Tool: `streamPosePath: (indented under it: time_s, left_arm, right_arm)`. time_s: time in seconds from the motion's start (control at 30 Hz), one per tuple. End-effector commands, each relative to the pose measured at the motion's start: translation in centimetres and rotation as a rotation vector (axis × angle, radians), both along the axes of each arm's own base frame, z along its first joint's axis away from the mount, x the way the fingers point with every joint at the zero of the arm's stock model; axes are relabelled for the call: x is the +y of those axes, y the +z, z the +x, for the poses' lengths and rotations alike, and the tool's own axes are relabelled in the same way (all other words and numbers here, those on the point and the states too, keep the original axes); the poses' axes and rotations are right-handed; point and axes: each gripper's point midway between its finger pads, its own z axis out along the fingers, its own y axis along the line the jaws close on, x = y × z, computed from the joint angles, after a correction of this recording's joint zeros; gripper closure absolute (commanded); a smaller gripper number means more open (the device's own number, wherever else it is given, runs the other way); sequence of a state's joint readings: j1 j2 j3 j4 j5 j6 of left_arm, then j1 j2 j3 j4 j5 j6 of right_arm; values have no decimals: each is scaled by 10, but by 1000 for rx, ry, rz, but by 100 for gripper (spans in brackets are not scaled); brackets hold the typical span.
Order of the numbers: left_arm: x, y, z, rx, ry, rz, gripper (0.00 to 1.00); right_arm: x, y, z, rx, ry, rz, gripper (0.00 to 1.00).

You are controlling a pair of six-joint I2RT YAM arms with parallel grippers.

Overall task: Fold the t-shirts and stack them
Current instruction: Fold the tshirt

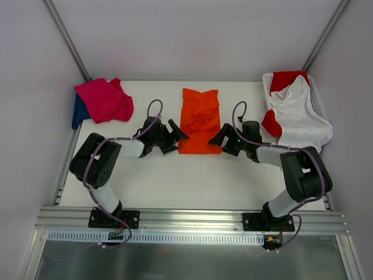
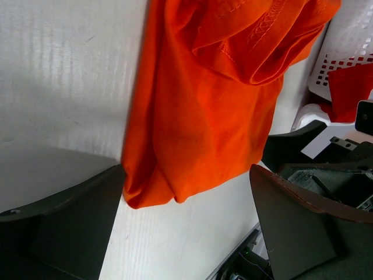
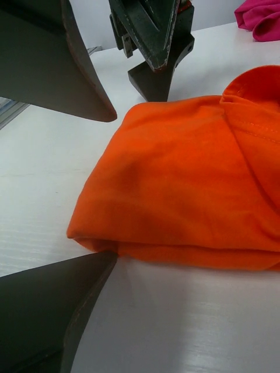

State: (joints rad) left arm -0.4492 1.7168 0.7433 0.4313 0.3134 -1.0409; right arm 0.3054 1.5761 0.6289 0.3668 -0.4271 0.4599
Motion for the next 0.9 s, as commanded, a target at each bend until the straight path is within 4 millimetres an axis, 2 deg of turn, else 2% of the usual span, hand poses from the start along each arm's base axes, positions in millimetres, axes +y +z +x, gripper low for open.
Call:
streamPosePath:
  time_s: [0.0, 0.1, 0.4, 0.47, 0.5, 0.57, 0.6, 0.7, 0.73, 0.8, 0.87]
  left_arm:
    - [-9, -11, -5, 45, -29, 5, 9]
    - [-13, -17, -6, 65, -37, 3, 11]
    - [-14, -15, -7, 58, -40, 4, 19]
    - [-13, -15, -8, 61, -37, 6, 22]
    - [-14, -15, -9, 60, -37, 8, 27]
    - [-15, -14, -10, 55, -40, 9, 34]
    - [-15, -14, -10, 55, -41, 10, 45]
    - [-20, -13, -12, 51, -54, 10, 64]
    - [-21, -14, -12, 52, -56, 11, 83]
    - [-24, -15, -12, 61, -59, 18, 100]
    - [-25, -18, -15, 76, -64, 31, 100]
  right_arm:
    - [5, -10, -2, 36, 14, -8, 1]
    - [6, -11, -2, 40, 21, -8, 8]
    - [5, -14, -3, 42, 24, -15, 44]
    - [6, -15, -5, 43, 29, -12, 67]
    - [6, -16, -6, 45, 30, -12, 81]
    - [6, -17, -8, 50, 35, -12, 100]
    - [7, -18, -8, 49, 35, -13, 100]
    - [8, -20, -10, 55, 39, -14, 99]
    - [9, -19, -11, 56, 39, -10, 100]
    - [10, -20, -13, 58, 45, -11, 99]
    - [11, -18, -13, 55, 45, -7, 99]
